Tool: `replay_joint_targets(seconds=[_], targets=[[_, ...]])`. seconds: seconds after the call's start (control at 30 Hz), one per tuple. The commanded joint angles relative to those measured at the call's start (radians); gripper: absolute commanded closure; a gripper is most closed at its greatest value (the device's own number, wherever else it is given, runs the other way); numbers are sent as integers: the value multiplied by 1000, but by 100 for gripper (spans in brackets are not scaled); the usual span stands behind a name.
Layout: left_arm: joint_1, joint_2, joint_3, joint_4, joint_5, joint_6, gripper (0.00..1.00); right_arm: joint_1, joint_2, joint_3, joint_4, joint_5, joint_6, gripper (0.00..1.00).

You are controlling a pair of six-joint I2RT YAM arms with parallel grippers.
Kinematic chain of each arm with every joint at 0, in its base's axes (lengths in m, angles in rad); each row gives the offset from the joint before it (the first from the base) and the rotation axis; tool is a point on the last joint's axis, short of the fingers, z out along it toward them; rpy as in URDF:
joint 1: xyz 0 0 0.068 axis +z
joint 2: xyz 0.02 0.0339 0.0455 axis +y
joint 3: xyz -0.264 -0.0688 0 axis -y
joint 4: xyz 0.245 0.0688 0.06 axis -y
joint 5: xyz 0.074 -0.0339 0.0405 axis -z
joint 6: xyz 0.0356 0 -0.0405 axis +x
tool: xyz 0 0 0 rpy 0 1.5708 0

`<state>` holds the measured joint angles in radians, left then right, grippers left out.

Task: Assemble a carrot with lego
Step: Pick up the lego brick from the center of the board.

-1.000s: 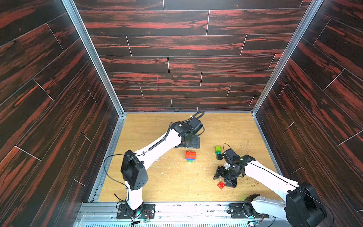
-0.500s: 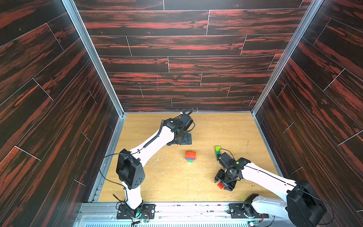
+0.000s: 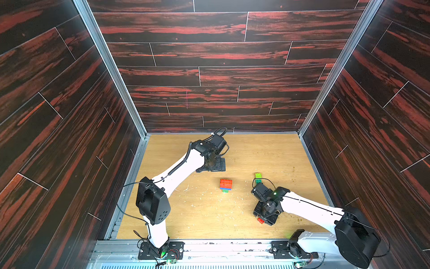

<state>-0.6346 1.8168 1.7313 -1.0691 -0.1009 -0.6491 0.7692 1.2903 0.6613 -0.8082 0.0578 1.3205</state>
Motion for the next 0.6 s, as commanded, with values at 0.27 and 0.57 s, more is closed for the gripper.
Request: replay_joint_targets(seconds=[0.27,0.57], targets=[[14,-55,-19,-21,1,19,0,31,33,-12,2,66,46,51],[15,-59,-29,-21,1,19,0,38,17,-35,26,73,36,57]])
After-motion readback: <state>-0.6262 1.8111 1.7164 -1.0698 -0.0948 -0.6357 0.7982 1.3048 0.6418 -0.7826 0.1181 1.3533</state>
